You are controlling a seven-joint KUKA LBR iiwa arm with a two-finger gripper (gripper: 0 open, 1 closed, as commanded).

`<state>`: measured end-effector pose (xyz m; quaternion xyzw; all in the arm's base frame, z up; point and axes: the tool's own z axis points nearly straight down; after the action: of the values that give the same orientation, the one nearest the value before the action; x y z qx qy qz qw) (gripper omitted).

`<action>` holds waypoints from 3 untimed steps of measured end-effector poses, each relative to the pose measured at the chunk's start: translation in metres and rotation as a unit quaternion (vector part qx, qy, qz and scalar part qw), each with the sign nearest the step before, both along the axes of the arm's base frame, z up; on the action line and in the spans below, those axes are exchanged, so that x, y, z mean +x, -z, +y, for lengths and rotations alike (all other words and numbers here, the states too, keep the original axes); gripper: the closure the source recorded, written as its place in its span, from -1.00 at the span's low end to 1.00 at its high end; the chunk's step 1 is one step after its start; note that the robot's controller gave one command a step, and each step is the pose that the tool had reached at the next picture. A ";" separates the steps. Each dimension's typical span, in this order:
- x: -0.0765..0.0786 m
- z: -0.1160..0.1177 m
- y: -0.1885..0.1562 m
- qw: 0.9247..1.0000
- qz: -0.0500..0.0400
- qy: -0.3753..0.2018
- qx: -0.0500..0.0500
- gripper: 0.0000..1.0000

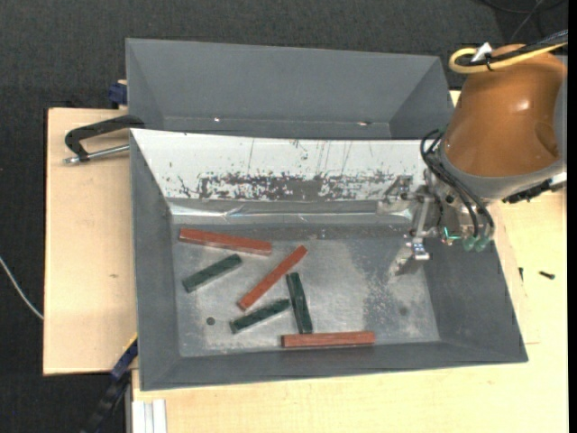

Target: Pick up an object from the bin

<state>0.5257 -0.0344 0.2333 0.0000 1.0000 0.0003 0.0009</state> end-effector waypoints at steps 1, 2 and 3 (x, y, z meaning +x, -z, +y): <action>0.026 0.021 0.042 1.000 -0.004 -0.017 -0.001 -1.00; 0.030 0.058 0.113 1.000 -0.002 -0.030 0.000 -1.00; 0.031 0.067 0.127 0.999 0.001 -0.035 0.001 -1.00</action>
Offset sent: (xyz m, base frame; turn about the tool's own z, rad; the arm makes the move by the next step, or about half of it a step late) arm 0.0267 0.0843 -0.1595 -0.0735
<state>0.5570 0.0321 0.1062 -0.0350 0.9994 0.0010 -0.0002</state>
